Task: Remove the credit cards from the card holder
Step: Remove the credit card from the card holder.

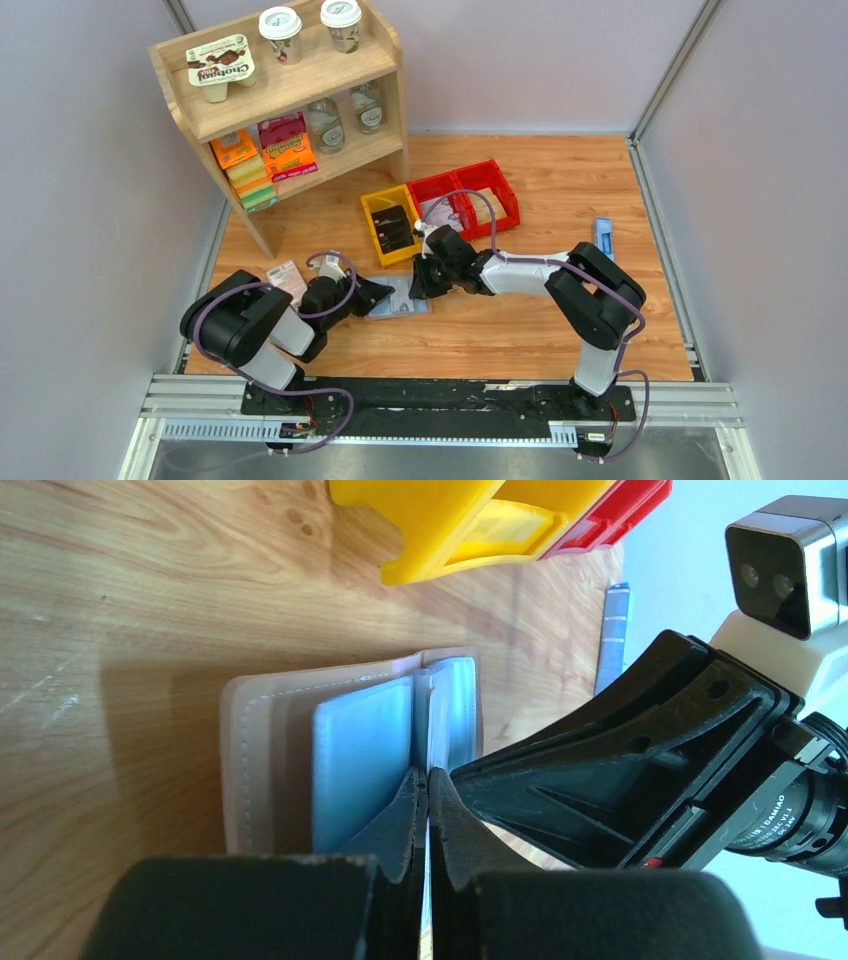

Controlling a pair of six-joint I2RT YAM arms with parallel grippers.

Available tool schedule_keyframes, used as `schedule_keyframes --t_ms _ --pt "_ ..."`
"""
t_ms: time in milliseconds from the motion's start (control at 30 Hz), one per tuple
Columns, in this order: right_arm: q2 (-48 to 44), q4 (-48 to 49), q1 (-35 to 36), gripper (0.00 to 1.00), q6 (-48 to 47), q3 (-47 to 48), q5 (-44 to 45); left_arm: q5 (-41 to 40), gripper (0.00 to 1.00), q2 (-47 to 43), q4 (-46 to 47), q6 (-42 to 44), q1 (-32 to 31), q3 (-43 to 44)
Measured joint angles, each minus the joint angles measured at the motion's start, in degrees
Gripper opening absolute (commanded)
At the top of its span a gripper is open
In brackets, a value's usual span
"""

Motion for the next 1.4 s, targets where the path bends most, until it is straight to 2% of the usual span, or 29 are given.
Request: schedule_keyframes --t_ms 133,400,567,833,1067,1267,1400 --pt "0.66 1.18 -0.09 0.14 0.2 0.33 -0.2 -0.44 0.0 -7.19 -7.8 0.7 0.39 -0.13" --pt "2.4 1.95 -0.42 0.14 0.17 1.33 -0.15 -3.52 0.0 -36.39 -39.19 5.03 0.39 -0.33" --pt "2.95 2.05 -0.28 0.14 0.15 1.9 -0.31 -5.33 0.0 -47.39 -51.87 5.81 0.24 -0.33" --pt "3.15 2.08 -0.28 0.17 0.15 2.16 -0.81 -5.95 0.01 -49.16 -59.52 5.99 0.24 -0.31" --pt "0.28 -0.9 -0.76 0.29 -0.52 0.76 0.81 -5.75 0.01 -43.98 -58.14 5.95 0.26 -0.15" --pt "-1.44 -2.58 -1.31 0.27 -0.76 -0.17 -0.02 -5.35 0.01 -41.9 -55.56 6.05 0.31 -0.13" --pt "-1.57 -0.92 -1.22 0.3 -0.74 -0.17 -2.54 -5.07 0.01 -40.85 -54.27 6.14 0.31 -0.13"
